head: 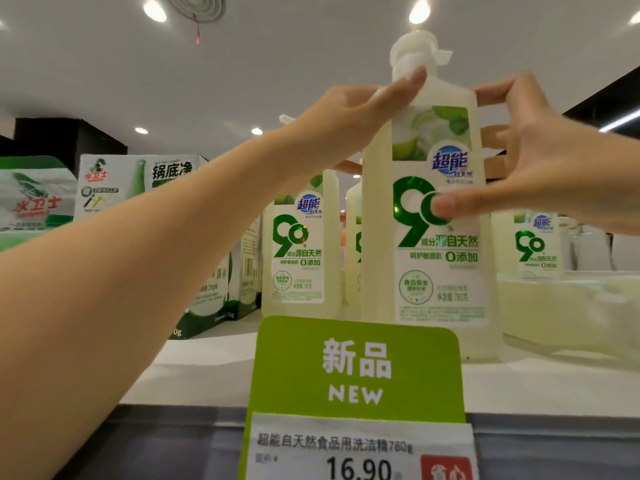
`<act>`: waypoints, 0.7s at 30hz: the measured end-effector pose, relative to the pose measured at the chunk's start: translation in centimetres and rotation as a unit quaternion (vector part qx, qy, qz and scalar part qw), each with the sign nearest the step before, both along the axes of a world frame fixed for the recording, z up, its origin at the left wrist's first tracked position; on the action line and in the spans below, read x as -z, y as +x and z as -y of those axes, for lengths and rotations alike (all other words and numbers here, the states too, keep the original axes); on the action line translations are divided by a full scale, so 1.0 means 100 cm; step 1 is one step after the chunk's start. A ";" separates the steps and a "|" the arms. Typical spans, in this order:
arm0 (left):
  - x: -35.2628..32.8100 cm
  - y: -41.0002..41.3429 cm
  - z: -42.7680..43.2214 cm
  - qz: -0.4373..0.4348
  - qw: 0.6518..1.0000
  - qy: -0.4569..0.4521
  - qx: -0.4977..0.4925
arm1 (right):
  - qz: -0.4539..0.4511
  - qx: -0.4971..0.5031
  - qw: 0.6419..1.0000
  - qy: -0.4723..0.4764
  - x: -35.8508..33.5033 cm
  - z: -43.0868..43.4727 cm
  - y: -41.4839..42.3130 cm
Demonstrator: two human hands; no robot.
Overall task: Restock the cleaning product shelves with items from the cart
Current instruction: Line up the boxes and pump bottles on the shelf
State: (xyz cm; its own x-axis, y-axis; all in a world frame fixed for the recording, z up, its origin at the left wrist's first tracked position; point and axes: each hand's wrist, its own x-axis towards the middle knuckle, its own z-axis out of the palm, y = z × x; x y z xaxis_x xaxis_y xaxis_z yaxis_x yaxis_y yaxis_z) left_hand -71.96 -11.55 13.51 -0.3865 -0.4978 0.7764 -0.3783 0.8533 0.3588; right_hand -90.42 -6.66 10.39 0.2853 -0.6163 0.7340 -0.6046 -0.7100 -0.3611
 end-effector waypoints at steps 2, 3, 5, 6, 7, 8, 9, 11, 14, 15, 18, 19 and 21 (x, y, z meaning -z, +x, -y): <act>-0.002 0.000 0.001 -0.003 0.999 -0.017 -0.035 | 0.068 -0.058 0.996 0.025 -0.001 0.003 0.002; -0.003 0.000 0.002 0.006 0.998 -0.030 -0.048 | 0.094 -0.077 0.992 0.040 -0.002 0.005 0.003; -0.003 -0.001 0.002 0.004 0.995 -0.063 -0.071 | 0.105 -0.075 0.990 0.057 -0.005 0.008 0.003; -0.003 -0.001 0.003 -0.021 0.994 -0.080 -0.078 | 0.094 -0.069 0.991 0.063 -0.008 0.008 0.003; -0.004 -0.001 0.003 -0.059 0.991 -0.091 -0.081 | 0.084 -0.065 0.992 0.071 -0.010 0.008 0.004; -0.006 0.000 0.004 -0.099 0.987 -0.101 -0.077 | 0.073 -0.057 0.992 0.080 -0.011 0.010 0.006; -0.009 0.003 0.005 -0.134 0.981 -0.113 -0.076 | 0.061 -0.045 0.993 0.088 -0.012 0.012 0.008; -0.014 0.008 0.006 -0.185 0.968 -0.147 -0.081 | 0.034 -0.010 0.994 0.105 -0.013 0.020 0.012; -0.020 0.015 0.009 -0.223 0.953 -0.159 -0.126 | 0.008 0.050 0.990 0.129 -0.014 0.040 0.017; -0.020 0.016 0.009 -0.212 0.953 -0.152 -0.152 | 0.000 0.070 0.989 0.133 -0.015 0.049 0.018; -0.019 0.019 0.010 -0.135 0.962 -0.105 -0.214 | -0.026 0.124 0.982 0.141 -0.017 0.076 0.021; -0.019 0.018 0.012 -0.113 0.965 -0.090 -0.217 | -0.030 0.136 0.980 0.142 -0.017 0.085 0.020; -0.017 0.016 0.011 -0.076 0.966 -0.062 -0.238 | -0.038 0.158 0.976 0.142 -0.018 0.101 0.019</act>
